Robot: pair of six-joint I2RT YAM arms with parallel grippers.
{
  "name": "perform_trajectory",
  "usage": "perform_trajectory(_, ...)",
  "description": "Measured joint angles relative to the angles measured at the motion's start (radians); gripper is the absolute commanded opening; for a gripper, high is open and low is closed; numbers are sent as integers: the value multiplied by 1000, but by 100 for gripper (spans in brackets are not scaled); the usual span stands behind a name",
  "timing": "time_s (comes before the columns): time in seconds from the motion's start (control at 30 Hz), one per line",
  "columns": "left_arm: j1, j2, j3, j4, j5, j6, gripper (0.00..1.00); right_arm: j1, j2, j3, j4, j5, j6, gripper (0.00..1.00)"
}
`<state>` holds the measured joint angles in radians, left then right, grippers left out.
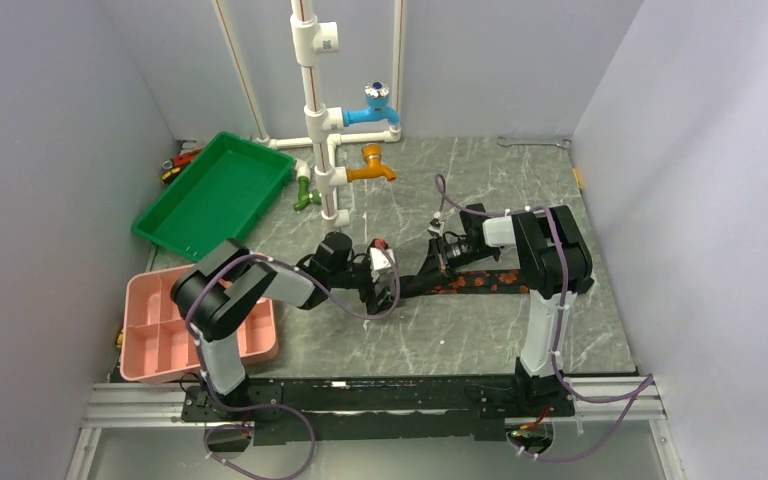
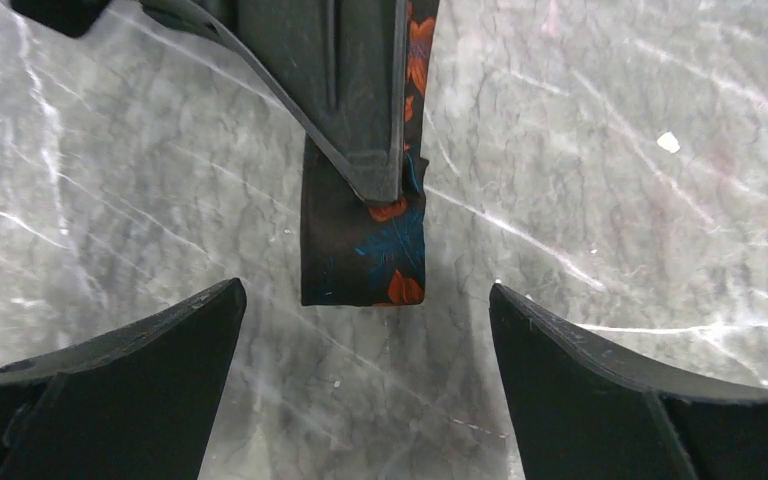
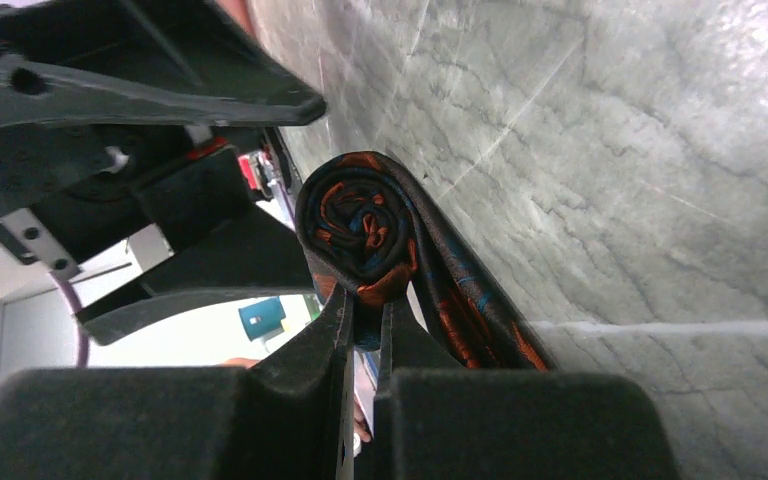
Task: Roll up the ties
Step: Roll the tie at the center of the board.
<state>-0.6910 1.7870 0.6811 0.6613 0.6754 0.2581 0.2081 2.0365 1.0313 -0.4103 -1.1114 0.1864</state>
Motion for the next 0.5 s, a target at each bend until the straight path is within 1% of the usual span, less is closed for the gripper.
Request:
perform_trajectory(0.07,-6,43,2,32,2,6,90,0,0,2,-3,1,-1,0)
perform_trajectory(0.17,-18,106,17,71,0,10,77,0,0,2,-4,2,-1,0)
perform_trajectory(0.2,-23,121,29,84,-2,10,75,0,0,2,-4,1,-1,0)
perform_trajectory(0.3,-43,166,80,102,-21,8,72,0,0,2,-4,1,-2,0)
perform_trajectory(0.37,-56,187,96,124,-29,7,67,0,0,2,-4,1,-2,0)
perform_trajectory(0.4,-62,195,101,134,-30,6,62,0,0,2,-4,1,-2,0)
perform_trajectory(0.47,-69,203,106,145,-34,4,50,0,0,2,-4,1,-3,0)
perform_trajectory(0.5,-72,205,106,148,-35,3,45,0,0,2,-4,0,-3,5)
